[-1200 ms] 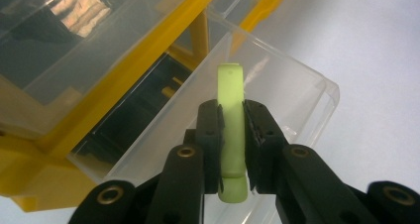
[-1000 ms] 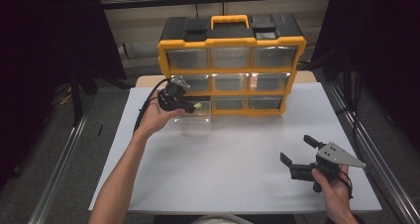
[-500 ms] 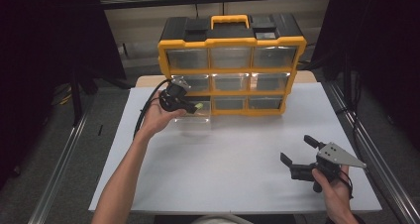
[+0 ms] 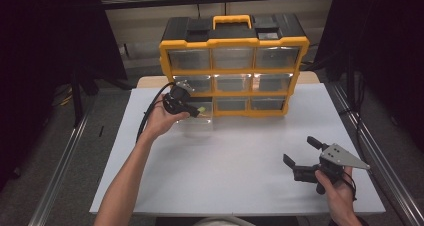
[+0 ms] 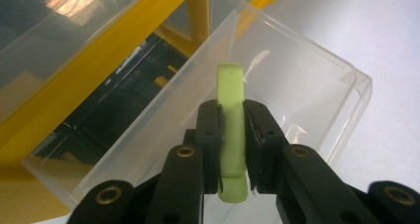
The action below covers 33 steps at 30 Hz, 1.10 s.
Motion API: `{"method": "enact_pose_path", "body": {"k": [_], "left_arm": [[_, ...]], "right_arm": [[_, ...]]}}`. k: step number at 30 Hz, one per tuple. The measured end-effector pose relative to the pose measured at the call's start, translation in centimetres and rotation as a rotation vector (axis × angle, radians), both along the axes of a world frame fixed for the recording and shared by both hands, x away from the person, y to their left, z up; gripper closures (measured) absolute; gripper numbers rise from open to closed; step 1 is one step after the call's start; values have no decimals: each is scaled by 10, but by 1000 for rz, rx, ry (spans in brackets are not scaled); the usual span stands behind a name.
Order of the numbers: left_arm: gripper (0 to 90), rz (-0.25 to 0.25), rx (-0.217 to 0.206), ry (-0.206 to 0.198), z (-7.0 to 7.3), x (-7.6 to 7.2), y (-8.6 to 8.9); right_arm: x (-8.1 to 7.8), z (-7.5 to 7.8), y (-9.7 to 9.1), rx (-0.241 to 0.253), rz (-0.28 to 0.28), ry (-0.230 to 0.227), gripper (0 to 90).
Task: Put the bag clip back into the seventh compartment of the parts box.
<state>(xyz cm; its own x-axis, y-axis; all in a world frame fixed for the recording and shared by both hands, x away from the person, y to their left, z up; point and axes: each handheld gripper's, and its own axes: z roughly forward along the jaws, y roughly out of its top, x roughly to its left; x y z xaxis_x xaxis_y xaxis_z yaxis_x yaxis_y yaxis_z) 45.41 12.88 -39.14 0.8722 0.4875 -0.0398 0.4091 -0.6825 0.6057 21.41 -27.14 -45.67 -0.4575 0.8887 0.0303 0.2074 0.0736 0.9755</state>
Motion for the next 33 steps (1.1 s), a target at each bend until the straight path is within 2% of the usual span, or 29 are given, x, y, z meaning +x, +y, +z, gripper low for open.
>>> {"method": "enact_pose_path", "body": {"k": [1,2,3,4,5,6,7,8,9,10,12,14,15,18,19,22,23,25,26,30,31,32,33], "left_arm": [[741,-27,12,-1,1,1,2],[730,-26,17,0,1,0,4],[727,-32,5,-1,1,0,5],[706,10,-16,1,0,-2,6],[644,8,-25,-11,1,-2,7],[617,-10,-12,-16,5,-2,10],[612,-5,-41,-34,6,-3,10],[587,-1,-28,-31,9,-5,11],[541,41,-67,-43,8,-7,9],[493,64,-82,-54,9,-9,8],[435,81,-107,-70,10,-12,8],[318,128,-111,-114,9,-16,7],[286,128,-125,-137,7,-16,8],[164,155,-162,-143,4,-17,11],[128,169,-188,-145,3,-18,13],[59,186,-226,-164,3,-22,15],[51,193,-217,-176,3,-24,16],[43,200,-243,-189,2,-28,18],[42,192,-275,-188,0,-29,20],[40,234,-331,-213,-3,-36,25],[40,246,-319,-237,-4,-39,27],[40,263,-321,-267,-6,-42,28],[39,268,-331,-278,-8,-44,29]], "right_arm": [[0,0,0,3,0,3,0],[0,0,0,-1,4,2,0],[0,0,0,-2,4,0,0],[0,0,1,0,7,2,0],[-1,0,1,3,4,5,0],[-2,0,1,2,8,9,0],[-2,0,0,3,8,7,0],[-1,0,0,-2,6,4,0],[-1,-1,0,3,4,8,0],[0,-1,-1,2,3,5,0],[1,-2,-2,5,4,7,0],[1,-2,-3,10,7,12,0],[1,-2,-2,12,2,8,0],[1,-2,-2,9,8,10,0],[1,-2,-2,6,9,9,0],[0,-1,-2,9,5,10,0],[0,-1,-2,11,1,13,0],[0,-1,-3,10,0,12,0],[0,-1,-3,11,-1,11,0],[0,-1,-1,5,1,6,0],[0,-1,-1,3,3,5,0],[0,0,-1,-1,6,9,0],[0,0,0,1,0,8,0]]}}
